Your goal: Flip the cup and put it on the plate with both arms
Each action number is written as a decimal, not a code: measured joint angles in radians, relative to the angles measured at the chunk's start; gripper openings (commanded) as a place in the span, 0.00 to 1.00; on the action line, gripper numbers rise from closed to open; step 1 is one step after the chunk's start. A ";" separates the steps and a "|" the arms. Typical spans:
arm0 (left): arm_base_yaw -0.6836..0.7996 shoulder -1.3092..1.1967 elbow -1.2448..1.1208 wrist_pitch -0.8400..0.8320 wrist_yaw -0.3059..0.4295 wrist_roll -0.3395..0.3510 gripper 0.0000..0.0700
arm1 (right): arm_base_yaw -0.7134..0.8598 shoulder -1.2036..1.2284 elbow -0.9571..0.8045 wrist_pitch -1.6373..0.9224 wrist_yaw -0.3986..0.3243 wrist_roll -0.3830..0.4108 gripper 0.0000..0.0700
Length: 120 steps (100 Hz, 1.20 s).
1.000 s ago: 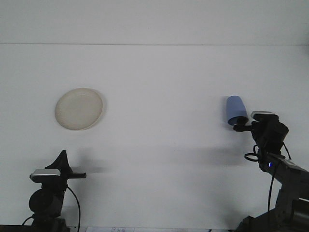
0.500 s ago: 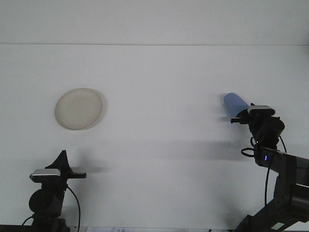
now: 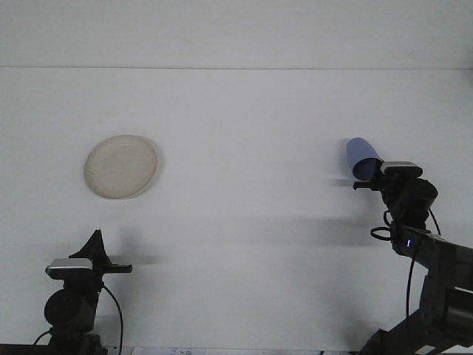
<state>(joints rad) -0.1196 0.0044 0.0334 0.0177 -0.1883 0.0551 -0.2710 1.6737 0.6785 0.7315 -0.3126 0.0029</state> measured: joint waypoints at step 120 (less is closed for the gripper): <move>0.000 0.000 0.000 0.000 0.000 0.000 0.02 | 0.845 -0.239 0.813 -1.955 0.186 0.027 0.00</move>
<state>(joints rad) -0.1196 0.0044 0.0334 0.0177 -0.1883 0.0551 0.5743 1.4349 1.4918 -1.2232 -0.1268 0.0299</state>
